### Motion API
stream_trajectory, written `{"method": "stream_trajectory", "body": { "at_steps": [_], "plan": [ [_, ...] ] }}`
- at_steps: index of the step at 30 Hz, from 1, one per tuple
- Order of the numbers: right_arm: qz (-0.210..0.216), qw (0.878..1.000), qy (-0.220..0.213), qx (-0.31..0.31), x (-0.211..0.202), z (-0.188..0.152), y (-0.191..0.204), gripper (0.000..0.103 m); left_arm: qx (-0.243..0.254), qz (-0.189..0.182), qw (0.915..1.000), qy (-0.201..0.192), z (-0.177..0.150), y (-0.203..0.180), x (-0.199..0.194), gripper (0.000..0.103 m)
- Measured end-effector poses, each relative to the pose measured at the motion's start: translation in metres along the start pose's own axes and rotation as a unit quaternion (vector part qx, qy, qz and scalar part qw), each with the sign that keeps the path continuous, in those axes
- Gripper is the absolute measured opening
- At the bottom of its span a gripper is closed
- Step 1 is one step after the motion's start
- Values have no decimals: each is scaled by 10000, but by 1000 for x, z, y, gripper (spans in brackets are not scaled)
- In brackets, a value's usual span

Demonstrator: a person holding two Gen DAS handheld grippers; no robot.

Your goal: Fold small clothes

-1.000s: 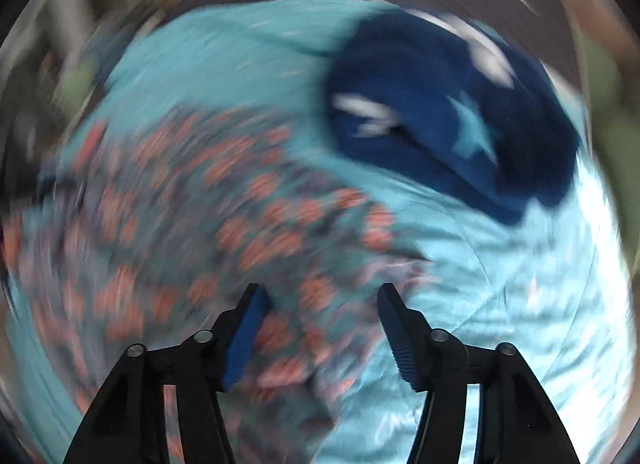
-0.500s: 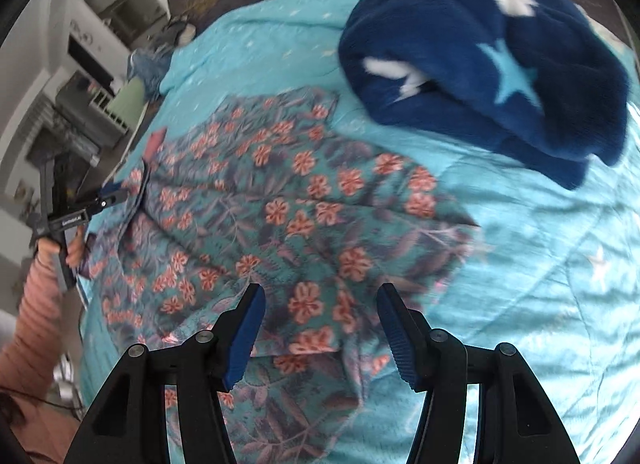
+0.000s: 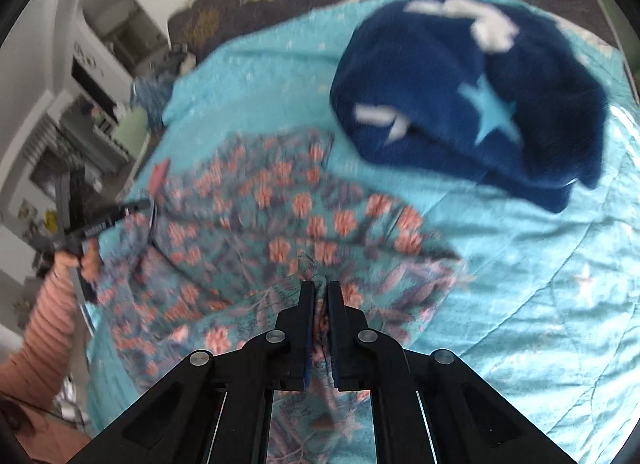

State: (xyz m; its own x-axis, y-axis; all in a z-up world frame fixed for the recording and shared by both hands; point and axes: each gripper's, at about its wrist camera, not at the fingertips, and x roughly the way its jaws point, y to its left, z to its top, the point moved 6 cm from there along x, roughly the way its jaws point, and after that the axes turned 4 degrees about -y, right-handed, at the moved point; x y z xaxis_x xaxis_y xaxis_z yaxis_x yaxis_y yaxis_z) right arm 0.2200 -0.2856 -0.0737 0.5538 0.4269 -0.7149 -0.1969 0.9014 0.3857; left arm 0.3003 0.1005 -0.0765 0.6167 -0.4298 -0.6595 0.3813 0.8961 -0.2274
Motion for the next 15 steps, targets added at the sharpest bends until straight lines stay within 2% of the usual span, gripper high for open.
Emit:
{"method": "stream_trajectory", "body": {
  "at_steps": [2,6,8,9,11,13,15],
  "plan": [
    [21,9992,-324,240,-10,11,-6,4,-109,144,9996,-234,13,7,-9,7],
    [-190,9919,-995,763,-25,40,-27,3,-736,805,9914,-723,42,44,-16,8],
    [-176,9865,-1173,1130,-24,52,-43,3,-827,1080,9877,-773,49,61,-6,7],
    [-254,9850,-1201,1215,-20,56,-50,3,-897,1164,9869,-662,49,71,5,7],
    [-374,9857,-982,1315,-4,56,-62,4,-1134,1057,9872,-363,40,81,24,7],
    [-150,9861,-560,1557,18,44,-66,7,-1310,843,9878,-79,25,83,39,8],
    [-74,9885,-298,1478,28,30,-61,10,-1245,671,9899,122,12,75,45,18]
  ]
}}
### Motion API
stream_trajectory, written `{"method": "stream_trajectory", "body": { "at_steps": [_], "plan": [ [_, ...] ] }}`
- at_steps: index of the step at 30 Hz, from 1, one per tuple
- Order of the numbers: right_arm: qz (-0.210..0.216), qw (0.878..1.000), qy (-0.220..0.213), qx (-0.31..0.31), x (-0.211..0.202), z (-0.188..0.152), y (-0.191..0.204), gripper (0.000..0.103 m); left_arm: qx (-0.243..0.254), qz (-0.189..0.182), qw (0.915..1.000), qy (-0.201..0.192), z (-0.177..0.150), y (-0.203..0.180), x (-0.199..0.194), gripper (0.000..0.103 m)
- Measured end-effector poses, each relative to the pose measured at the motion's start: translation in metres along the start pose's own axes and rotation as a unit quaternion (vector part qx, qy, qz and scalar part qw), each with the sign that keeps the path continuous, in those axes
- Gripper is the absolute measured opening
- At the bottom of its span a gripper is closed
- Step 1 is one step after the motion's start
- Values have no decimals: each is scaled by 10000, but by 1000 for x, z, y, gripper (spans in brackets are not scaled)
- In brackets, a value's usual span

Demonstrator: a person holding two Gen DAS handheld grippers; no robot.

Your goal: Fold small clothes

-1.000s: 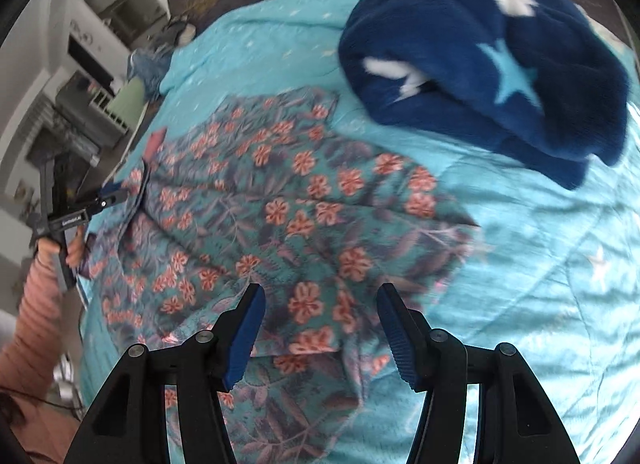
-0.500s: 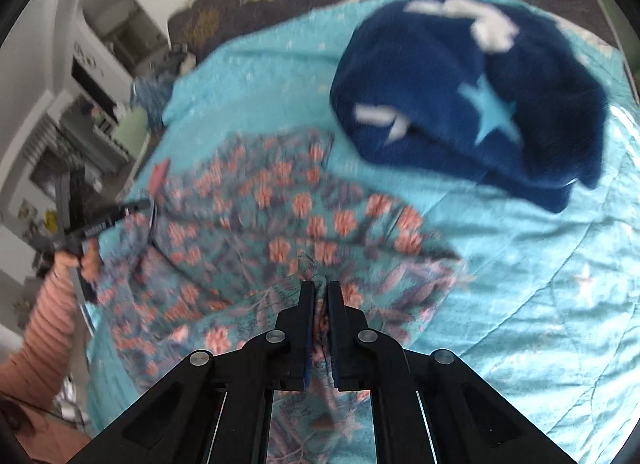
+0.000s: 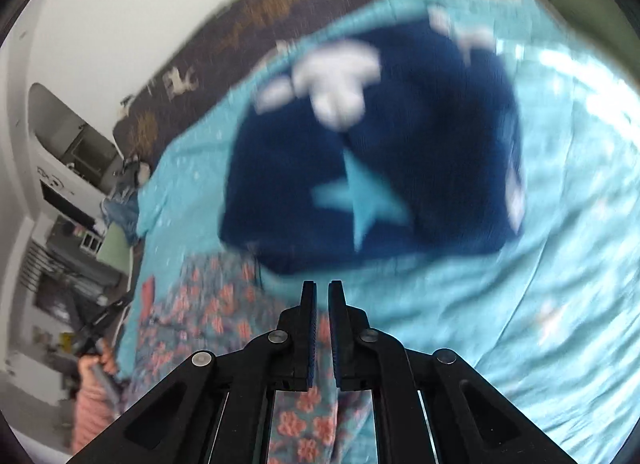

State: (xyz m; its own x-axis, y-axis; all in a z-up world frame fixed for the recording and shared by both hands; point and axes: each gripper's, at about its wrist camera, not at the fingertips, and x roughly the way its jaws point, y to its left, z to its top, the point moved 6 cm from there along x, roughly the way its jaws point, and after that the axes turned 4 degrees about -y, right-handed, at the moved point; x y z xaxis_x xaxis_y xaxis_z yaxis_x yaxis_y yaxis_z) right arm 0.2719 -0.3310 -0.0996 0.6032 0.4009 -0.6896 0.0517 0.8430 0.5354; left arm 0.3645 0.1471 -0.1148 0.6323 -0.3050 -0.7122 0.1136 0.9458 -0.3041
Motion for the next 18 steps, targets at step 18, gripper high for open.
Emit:
{"method": "stream_trajectory", "body": {
  "at_steps": [18],
  "plan": [
    [-178,9974,420,-556,15,-42,14,30,804,-271,9963,160,-44,-22,-23,56]
  ]
}}
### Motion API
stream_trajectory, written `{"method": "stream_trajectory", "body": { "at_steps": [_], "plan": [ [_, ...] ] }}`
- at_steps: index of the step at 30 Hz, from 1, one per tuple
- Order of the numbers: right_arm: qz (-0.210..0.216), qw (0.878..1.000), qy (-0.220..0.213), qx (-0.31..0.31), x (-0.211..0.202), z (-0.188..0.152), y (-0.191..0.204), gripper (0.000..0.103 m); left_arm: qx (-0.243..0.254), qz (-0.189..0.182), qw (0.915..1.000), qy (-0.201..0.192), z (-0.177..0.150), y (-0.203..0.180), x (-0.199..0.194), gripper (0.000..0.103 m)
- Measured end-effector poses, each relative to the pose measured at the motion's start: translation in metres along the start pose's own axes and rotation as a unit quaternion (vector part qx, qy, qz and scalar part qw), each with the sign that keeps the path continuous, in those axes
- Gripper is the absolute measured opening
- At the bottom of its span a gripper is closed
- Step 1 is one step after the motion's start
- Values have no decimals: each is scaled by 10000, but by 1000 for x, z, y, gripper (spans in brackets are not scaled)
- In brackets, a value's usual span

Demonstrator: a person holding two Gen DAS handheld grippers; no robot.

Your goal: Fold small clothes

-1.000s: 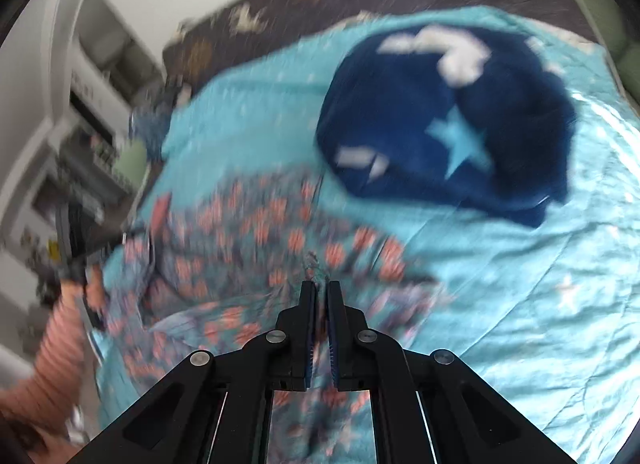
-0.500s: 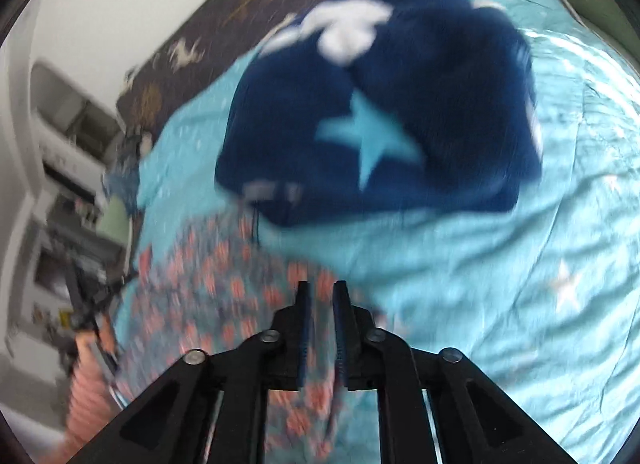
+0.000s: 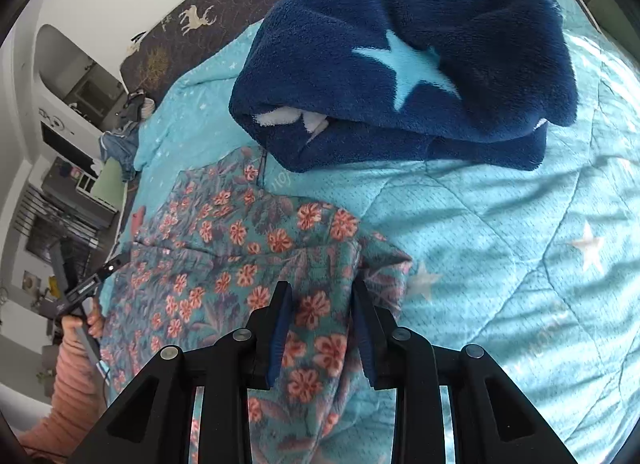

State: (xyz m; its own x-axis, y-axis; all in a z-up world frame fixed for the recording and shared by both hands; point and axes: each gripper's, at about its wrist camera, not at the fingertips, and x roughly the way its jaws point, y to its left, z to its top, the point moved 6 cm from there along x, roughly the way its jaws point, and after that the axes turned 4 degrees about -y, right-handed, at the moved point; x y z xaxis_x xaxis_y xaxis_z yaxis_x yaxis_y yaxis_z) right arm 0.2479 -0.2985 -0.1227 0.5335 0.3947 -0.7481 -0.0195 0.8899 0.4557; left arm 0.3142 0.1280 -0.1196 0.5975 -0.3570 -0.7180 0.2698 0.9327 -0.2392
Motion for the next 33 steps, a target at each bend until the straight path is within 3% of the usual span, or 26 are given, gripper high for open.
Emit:
{"method": "stream_trajectory", "body": {
  "at_steps": [5,6,7,8,10,17,23,28,33],
  "plan": [
    [-41,10000,-10,-51,9,3,1,29,77,95,9999,68,2,1,8,54],
    [-51,10000,-8,-65,11,3,2,23,68,146,9998,77,2,1,11,46],
    [-63,9999,-22,-79,12,4,2,18,69,185,9998,90,3,2,14,23],
    [-57,9999,-52,-70,11,4,2,9,64,189,9998,88,3,2,15,17],
    [-88,9996,-255,-62,6,5,4,7,179,265,9994,-95,5,-2,8,11],
    [-144,9947,-887,-494,-34,13,29,6,563,258,9962,-614,17,-23,-38,7],
    [-57,9887,-1366,-610,-64,40,47,6,504,236,9921,-1125,58,-31,-61,7],
    [-207,9868,-1545,-439,-58,75,39,6,252,604,9916,-1116,93,-9,-34,7],
    [-469,9936,-994,-248,-9,79,13,8,32,830,9953,-496,90,16,35,8]
  ]
}}
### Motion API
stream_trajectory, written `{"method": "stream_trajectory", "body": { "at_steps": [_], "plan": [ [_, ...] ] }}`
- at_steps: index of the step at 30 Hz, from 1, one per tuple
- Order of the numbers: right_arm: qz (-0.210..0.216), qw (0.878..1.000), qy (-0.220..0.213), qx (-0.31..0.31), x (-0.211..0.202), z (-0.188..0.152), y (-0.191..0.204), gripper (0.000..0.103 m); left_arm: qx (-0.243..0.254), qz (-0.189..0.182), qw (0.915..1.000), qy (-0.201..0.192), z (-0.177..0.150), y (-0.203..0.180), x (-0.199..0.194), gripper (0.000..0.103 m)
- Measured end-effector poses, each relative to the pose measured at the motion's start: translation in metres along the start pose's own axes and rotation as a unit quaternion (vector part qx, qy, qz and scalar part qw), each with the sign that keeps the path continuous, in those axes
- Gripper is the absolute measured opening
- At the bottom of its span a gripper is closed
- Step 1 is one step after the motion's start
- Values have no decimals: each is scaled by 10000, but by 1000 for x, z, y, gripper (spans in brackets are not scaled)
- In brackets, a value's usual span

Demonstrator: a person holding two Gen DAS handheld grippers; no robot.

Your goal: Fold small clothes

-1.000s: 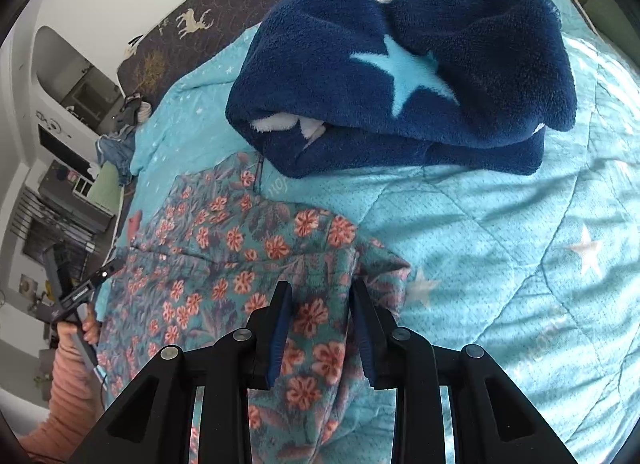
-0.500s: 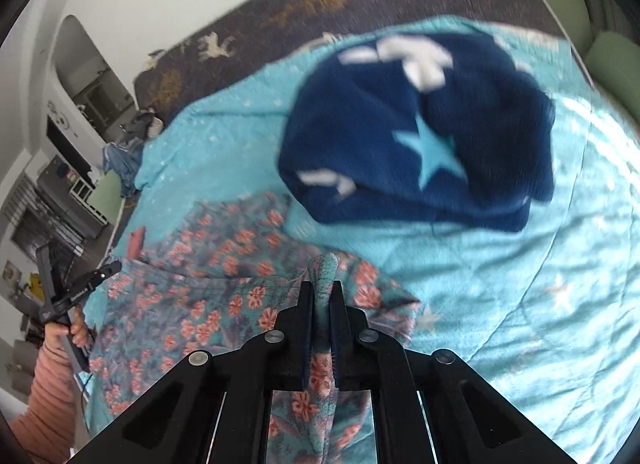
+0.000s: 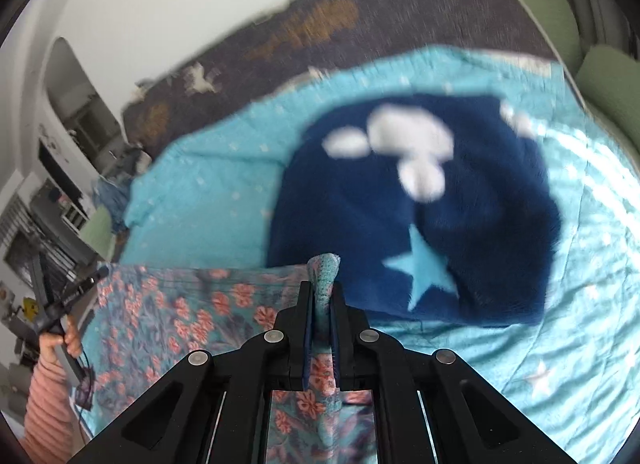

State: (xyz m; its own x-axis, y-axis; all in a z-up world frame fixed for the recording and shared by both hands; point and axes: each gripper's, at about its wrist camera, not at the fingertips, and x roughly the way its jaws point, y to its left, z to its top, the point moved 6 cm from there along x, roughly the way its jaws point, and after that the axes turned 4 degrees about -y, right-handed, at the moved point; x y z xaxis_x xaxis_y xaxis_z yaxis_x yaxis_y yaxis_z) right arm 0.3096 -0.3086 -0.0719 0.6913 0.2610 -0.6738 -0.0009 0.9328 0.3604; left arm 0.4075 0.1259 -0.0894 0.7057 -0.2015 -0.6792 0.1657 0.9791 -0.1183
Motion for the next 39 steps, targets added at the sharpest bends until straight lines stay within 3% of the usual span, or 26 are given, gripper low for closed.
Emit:
{"method": "stream_trajectory", "body": {
  "at_steps": [4,6,8,11,14,17,22,25,28,31,35,39],
  "plan": [
    [-322,9986,408,44,34,-21,-14,15,194,303,9982,473,-26,-4,39,9],
    [-540,9971,524,67,39,-28,-21,26,169,387,9981,444,-32,-3,37,17],
    [-640,9965,529,90,33,-33,-27,27,15,307,9989,355,-31,2,20,36],
    [-742,9963,410,150,0,-41,-32,33,-97,289,9994,134,-34,11,-17,55],
    [-658,9972,311,172,-37,-58,-33,42,-64,331,9994,51,-51,18,-61,68],
    [-423,9980,338,317,-73,-88,-30,50,-156,90,9997,180,-86,18,-100,76],
    [4,9969,536,584,-117,-153,-14,53,-716,-247,9955,569,-164,17,-145,76],
    [6,9966,625,536,-123,-175,-3,56,-1134,-465,9892,804,-195,12,-151,77],
    [-20,9950,793,602,-121,-191,-2,56,-1314,-645,9855,864,-213,0,-154,77],
    [194,9927,887,796,-123,-202,5,56,-1548,-886,9818,652,-218,-10,-160,77],
    [287,9924,880,808,-130,-214,15,56,-2242,-1719,9568,682,-215,-17,-160,77],
    [544,9885,932,1063,-130,-225,20,58,-2770,-1760,9430,555,-205,-11,-145,77]
  ]
}}
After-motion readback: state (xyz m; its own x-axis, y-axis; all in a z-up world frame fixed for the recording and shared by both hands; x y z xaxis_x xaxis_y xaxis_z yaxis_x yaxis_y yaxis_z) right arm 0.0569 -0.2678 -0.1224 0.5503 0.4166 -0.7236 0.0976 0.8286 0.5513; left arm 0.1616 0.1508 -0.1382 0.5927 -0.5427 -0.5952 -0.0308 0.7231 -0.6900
